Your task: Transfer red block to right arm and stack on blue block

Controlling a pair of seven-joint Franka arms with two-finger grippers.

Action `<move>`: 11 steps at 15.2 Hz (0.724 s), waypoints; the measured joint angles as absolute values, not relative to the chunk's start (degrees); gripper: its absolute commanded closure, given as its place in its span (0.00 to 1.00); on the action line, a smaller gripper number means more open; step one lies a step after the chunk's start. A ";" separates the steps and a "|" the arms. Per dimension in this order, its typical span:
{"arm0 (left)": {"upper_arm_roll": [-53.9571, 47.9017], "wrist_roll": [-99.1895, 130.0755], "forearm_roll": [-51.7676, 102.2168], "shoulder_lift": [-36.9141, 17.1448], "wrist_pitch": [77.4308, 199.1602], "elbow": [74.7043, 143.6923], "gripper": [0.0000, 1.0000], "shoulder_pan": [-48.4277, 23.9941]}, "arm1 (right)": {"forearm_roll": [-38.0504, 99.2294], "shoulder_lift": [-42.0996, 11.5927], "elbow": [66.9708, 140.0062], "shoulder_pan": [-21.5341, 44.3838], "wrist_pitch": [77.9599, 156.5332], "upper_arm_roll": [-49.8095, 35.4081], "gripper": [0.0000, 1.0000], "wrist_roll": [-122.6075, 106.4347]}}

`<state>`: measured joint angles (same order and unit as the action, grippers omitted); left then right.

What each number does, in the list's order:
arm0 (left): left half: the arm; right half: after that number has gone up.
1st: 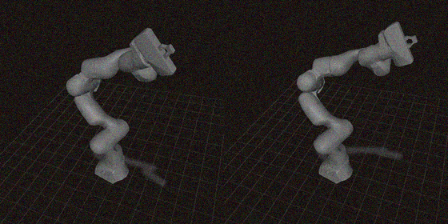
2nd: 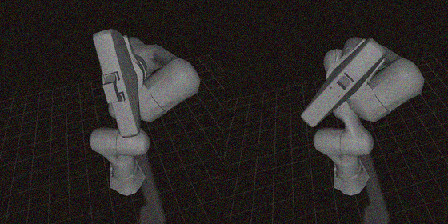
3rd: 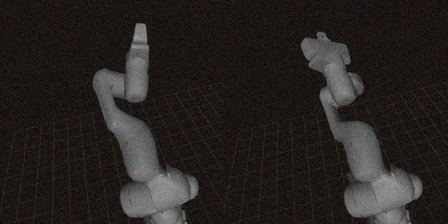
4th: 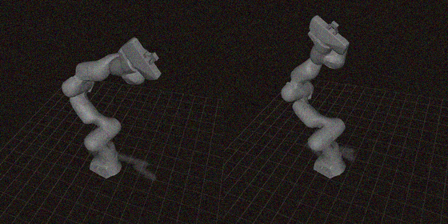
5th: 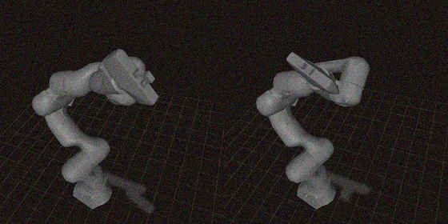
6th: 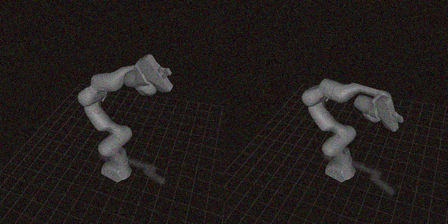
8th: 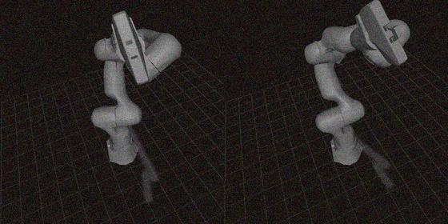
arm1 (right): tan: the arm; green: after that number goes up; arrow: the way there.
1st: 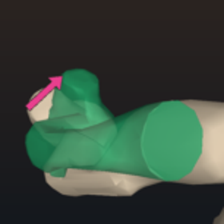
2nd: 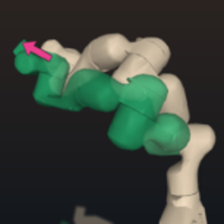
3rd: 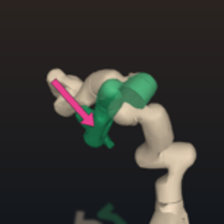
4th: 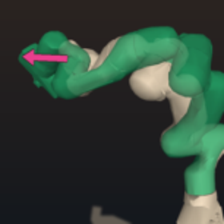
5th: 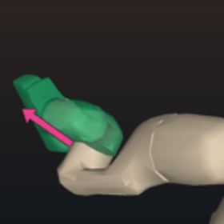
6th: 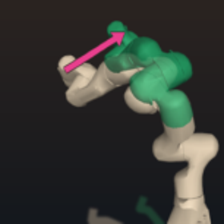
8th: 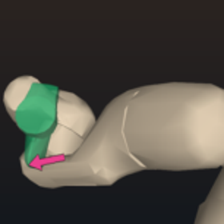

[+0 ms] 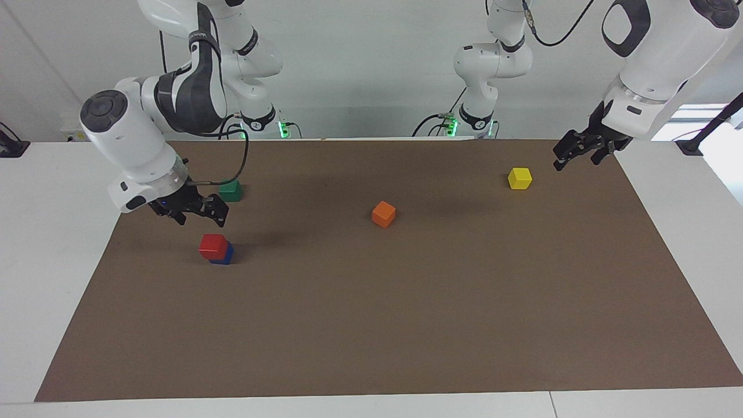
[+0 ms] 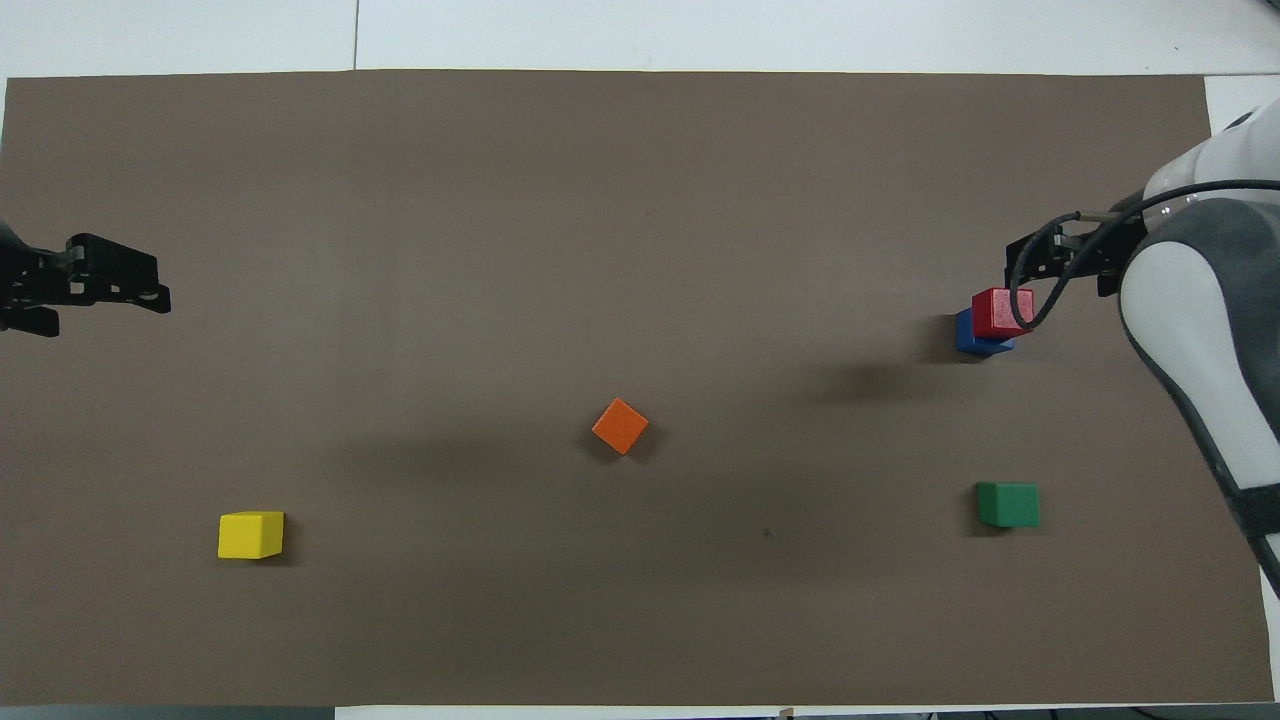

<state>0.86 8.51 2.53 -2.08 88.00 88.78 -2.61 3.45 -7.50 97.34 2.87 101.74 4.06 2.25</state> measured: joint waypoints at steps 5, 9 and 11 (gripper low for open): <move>0.70 8.51 2.53 -2.07 87.95 88.80 0.00 -2.63 | 3.45 0.30 97.06 2.87 93.94 4.07 0.00 0.42; 0.65 8.51 2.53 -2.04 87.94 88.80 0.00 -2.65 | 3.45 5.70 96.25 2.81 87.25 4.12 0.00 0.47; 0.61 8.51 2.53 -2.04 87.93 88.82 0.00 -2.66 | 3.45 6.78 95.34 2.54 85.47 4.39 0.00 0.63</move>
